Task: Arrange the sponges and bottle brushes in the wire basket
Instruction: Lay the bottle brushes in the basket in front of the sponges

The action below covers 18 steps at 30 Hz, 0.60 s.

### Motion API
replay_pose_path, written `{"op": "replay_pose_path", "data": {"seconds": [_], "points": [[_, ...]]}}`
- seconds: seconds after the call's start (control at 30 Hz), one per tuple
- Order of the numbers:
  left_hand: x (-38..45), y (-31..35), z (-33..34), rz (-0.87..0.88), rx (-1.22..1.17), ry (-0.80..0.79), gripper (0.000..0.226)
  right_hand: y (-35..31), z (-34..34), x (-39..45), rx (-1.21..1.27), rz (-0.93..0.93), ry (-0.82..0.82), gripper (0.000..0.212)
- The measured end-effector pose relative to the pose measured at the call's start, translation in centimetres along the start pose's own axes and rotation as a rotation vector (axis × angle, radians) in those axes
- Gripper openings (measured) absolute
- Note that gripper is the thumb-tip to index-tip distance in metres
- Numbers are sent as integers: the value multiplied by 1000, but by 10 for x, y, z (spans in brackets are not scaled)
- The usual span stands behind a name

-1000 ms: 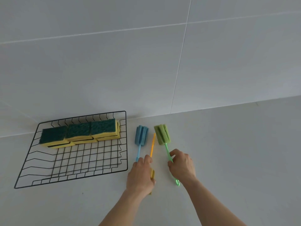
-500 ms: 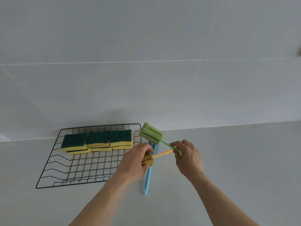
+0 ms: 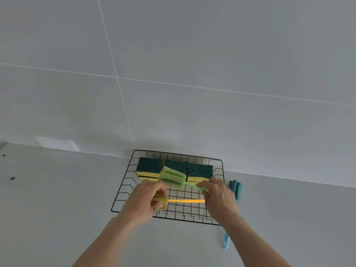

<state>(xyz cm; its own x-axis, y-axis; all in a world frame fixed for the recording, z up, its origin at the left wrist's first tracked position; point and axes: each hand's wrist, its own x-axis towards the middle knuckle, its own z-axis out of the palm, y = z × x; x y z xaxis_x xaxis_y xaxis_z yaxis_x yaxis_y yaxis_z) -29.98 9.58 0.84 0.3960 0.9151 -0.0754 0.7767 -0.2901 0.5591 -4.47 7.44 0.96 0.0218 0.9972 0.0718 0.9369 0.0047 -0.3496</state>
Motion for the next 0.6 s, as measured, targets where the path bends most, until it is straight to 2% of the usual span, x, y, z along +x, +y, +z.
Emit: {"op": "replay_pose_path", "data": {"seconds": [0.13,0.33,0.5,0.6], "points": [[-10,-41,0,-53,-20,-3,35,-24,27,7,-80,-38,-82,37],[2,-70,6,-34,-18,-24,33,-38,55,17,-120,-21,-135,39],[17,-88,10,1,2,-112,36,-38,67,26,-113,10,-173,39],[20,-98,14,15,2,-149,30,-39,75,29,-90,4,-214,35]]}}
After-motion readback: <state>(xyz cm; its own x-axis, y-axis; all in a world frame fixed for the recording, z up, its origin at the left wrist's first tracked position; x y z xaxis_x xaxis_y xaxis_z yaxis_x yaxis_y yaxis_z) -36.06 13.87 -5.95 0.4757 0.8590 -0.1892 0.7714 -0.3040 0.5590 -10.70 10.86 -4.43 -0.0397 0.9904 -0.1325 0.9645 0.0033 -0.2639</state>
